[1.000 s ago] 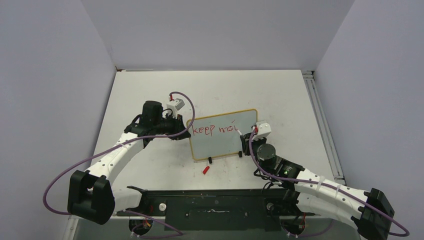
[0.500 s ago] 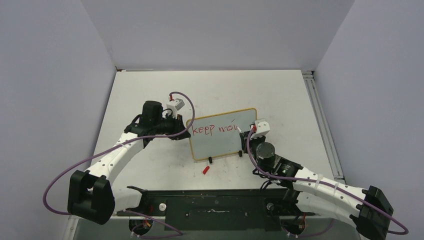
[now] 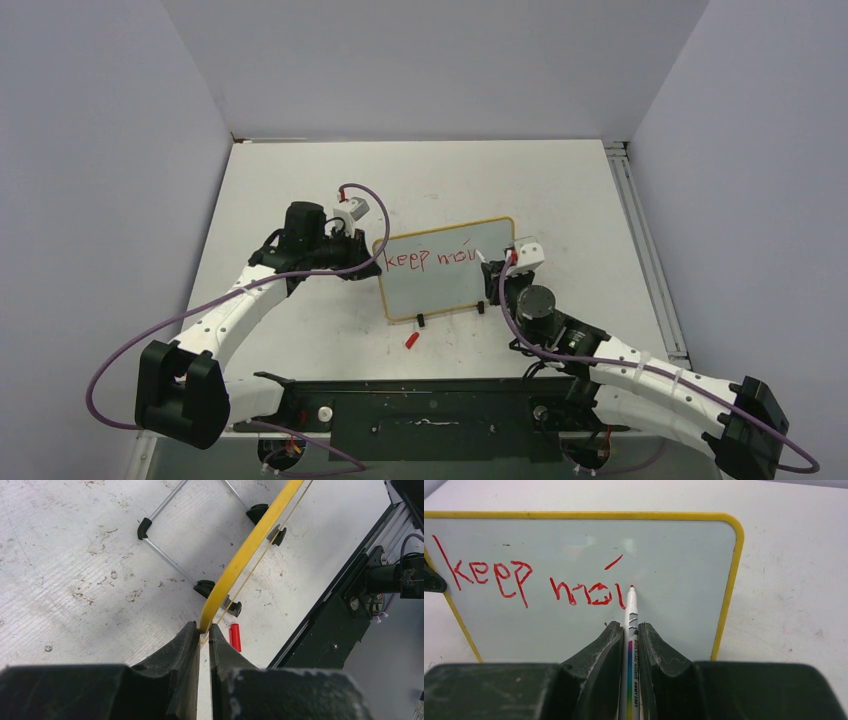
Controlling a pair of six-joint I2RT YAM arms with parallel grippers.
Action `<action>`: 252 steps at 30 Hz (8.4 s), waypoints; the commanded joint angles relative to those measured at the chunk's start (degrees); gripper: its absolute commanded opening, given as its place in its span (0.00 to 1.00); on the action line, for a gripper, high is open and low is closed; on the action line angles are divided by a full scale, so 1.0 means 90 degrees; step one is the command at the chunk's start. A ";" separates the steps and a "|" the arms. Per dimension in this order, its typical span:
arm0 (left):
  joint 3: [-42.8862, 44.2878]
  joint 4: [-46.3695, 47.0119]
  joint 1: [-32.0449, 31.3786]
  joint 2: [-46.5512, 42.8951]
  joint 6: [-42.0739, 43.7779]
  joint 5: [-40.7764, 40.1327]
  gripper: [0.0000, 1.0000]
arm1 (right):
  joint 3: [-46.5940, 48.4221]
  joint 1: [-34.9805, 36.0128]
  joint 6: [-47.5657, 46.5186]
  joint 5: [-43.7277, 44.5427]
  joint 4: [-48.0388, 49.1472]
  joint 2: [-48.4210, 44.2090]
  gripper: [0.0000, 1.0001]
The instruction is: Write a sentence on the whiteboard
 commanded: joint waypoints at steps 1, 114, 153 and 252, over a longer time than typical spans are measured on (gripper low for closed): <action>0.0271 -0.0047 -0.0010 -0.0028 0.0006 -0.0103 0.00 | 0.0263 0.0043 0.0052 0.0047 -0.0004 -0.0430 0.05; 0.0252 -0.0028 -0.0014 -0.0028 -0.0023 -0.0105 0.00 | 0.0302 0.0354 -0.0147 0.0729 0.0553 0.0141 0.05; 0.0254 -0.0038 -0.0003 -0.0065 -0.0023 -0.0134 0.00 | 0.0344 0.0208 -0.0050 0.0401 -0.0136 -0.0586 0.05; 0.0227 0.0012 -0.0010 -0.0047 -0.0062 -0.0149 0.00 | 0.0048 -0.0478 0.0100 0.0127 0.0428 -0.0218 0.05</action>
